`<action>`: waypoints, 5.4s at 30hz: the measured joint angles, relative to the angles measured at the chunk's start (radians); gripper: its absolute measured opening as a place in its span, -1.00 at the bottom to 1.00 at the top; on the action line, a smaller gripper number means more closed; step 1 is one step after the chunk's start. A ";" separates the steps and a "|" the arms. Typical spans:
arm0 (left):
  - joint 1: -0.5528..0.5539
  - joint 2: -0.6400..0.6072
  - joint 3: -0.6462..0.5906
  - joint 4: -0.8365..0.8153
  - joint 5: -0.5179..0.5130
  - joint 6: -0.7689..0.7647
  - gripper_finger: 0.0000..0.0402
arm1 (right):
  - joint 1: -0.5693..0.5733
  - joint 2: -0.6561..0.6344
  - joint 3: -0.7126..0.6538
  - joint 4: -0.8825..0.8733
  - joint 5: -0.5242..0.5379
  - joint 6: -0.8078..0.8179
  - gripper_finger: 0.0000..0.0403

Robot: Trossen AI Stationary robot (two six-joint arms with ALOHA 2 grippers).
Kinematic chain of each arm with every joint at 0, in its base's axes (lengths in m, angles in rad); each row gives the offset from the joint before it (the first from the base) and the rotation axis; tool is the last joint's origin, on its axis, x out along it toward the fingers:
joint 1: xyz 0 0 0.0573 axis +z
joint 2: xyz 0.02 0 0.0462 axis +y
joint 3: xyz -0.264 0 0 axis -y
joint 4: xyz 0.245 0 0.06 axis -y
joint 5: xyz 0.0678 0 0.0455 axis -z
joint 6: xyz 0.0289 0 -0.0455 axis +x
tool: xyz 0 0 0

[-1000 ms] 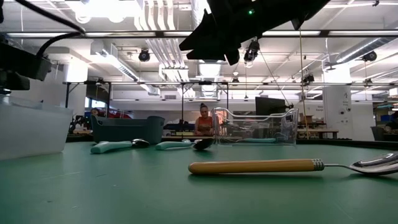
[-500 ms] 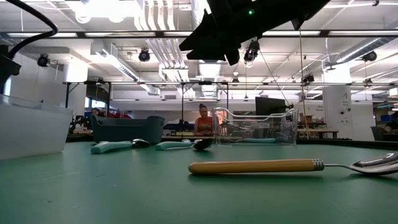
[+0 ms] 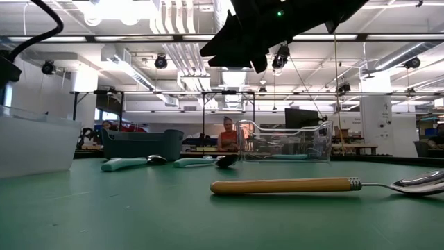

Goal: Sort silverware by color (type)
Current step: Put the dark blue spoon into the white bin

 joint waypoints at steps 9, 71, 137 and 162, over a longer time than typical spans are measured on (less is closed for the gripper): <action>-0.023 0.001 -0.015 -0.023 -0.002 -0.013 -1.00 | 0.004 0.000 0.000 0.000 0.000 0.005 -0.03; -0.026 0.016 0.044 -0.011 -0.196 0.048 -1.00 | 0.018 0.011 0.000 -0.003 0.000 0.022 -0.03; -0.024 0.067 0.046 -0.075 -0.193 -0.019 -1.00 | 0.018 0.010 0.000 -0.017 0.000 0.029 -0.03; -0.024 0.117 0.155 -0.096 -0.211 0.038 -1.00 | 0.026 0.010 0.000 -0.021 -0.003 0.045 -0.03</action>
